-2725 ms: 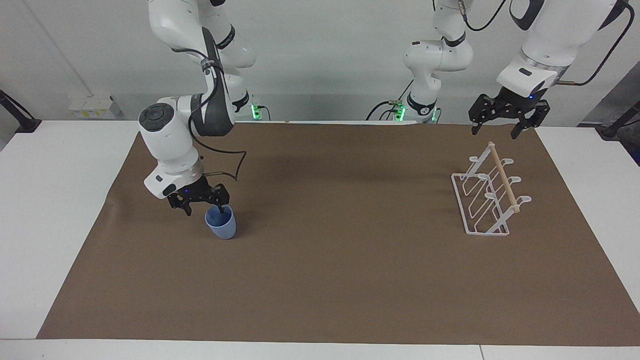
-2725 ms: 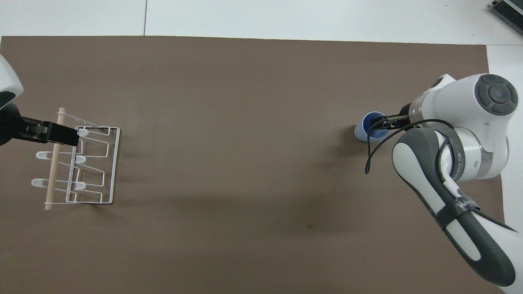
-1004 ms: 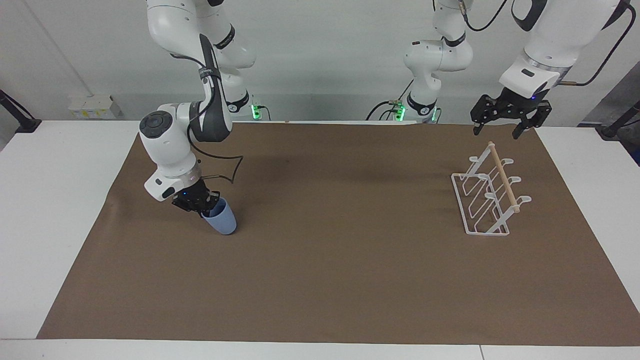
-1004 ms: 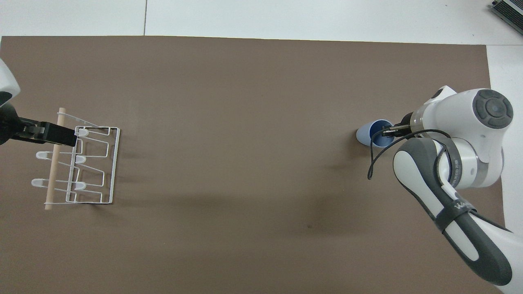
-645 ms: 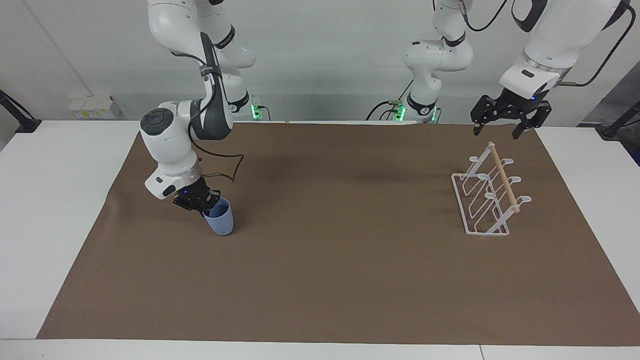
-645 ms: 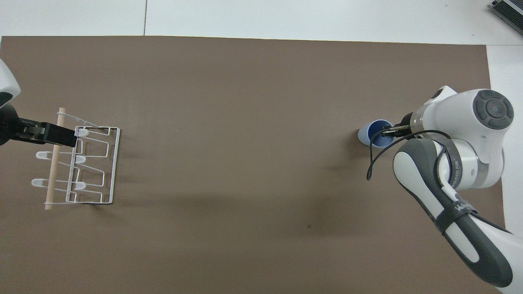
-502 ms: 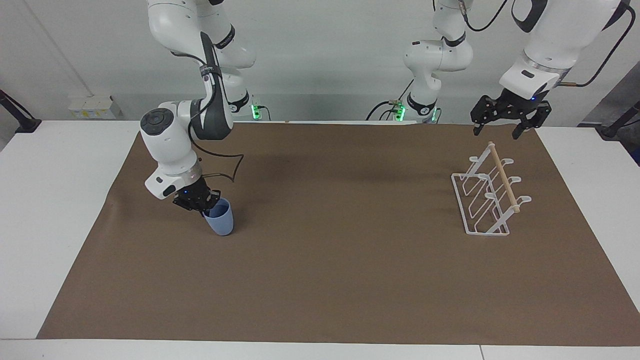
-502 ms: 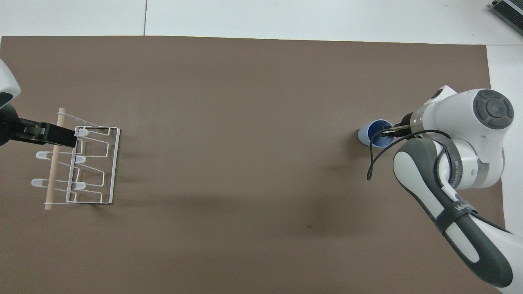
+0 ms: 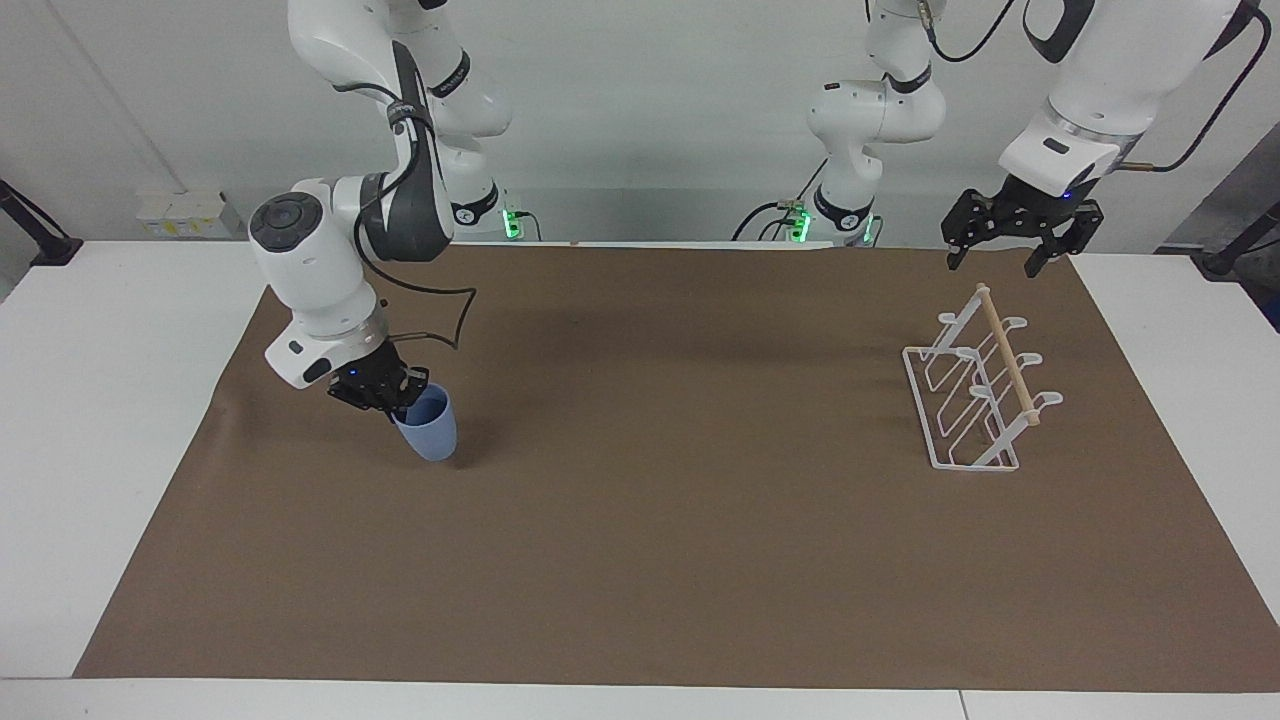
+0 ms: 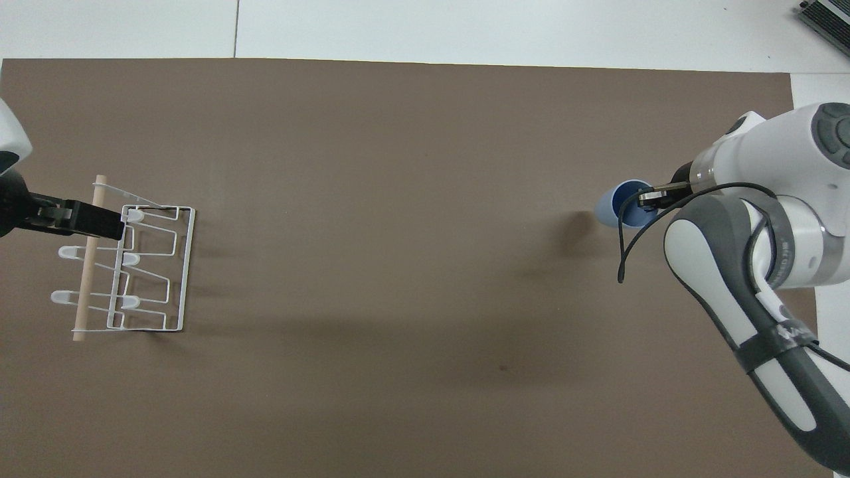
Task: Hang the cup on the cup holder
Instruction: 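Lift the blue cup with the right gripper while the left gripper rises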
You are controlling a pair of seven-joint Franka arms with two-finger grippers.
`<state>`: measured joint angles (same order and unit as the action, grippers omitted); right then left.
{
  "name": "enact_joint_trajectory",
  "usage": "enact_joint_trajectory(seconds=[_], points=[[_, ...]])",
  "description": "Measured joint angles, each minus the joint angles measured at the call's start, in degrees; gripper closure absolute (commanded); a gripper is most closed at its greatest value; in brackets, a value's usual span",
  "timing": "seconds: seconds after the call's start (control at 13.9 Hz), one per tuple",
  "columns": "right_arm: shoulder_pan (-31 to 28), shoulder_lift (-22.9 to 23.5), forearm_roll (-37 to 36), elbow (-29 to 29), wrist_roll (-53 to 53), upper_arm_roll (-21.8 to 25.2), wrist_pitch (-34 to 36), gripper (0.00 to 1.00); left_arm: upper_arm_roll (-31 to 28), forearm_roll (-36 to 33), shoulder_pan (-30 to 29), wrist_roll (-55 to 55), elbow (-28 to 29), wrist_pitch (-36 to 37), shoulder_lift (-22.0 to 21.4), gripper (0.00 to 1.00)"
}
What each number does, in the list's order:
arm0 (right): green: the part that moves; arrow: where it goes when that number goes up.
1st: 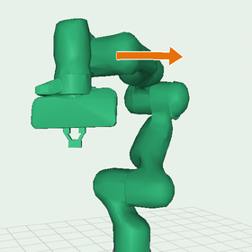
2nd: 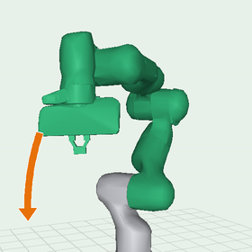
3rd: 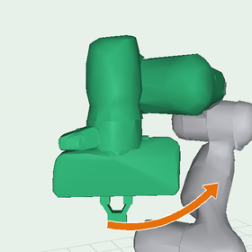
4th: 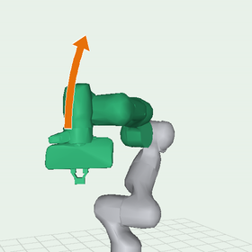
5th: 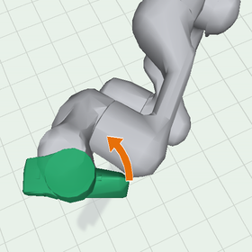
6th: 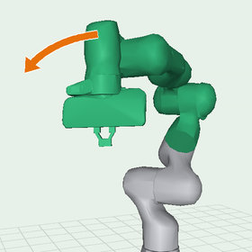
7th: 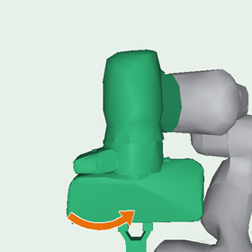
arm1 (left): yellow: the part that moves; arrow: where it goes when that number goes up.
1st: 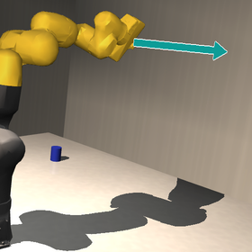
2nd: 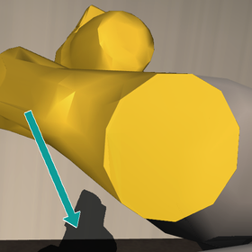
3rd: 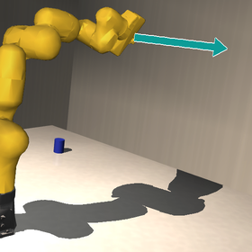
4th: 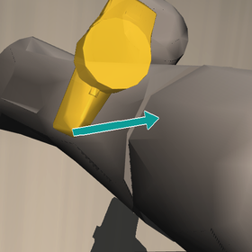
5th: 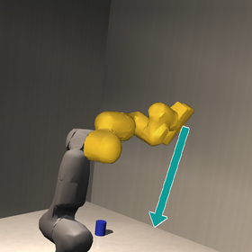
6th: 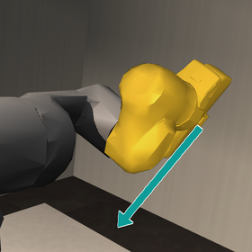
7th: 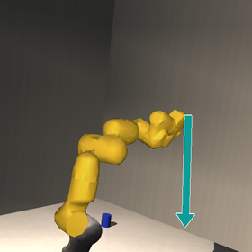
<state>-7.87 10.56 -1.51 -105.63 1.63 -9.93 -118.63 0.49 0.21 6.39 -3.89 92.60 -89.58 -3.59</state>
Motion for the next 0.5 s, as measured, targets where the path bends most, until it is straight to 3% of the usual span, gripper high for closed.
enact_joint_trajectory(seconds=[0.5], points=[[2.81, -2.36, 0.0, 10.87, 0.0, -2.03, 14.78, 1.0, 0.19, 0.0, 0.01, -0.66, 0.01, -0.01, 0.0, 0.0]])
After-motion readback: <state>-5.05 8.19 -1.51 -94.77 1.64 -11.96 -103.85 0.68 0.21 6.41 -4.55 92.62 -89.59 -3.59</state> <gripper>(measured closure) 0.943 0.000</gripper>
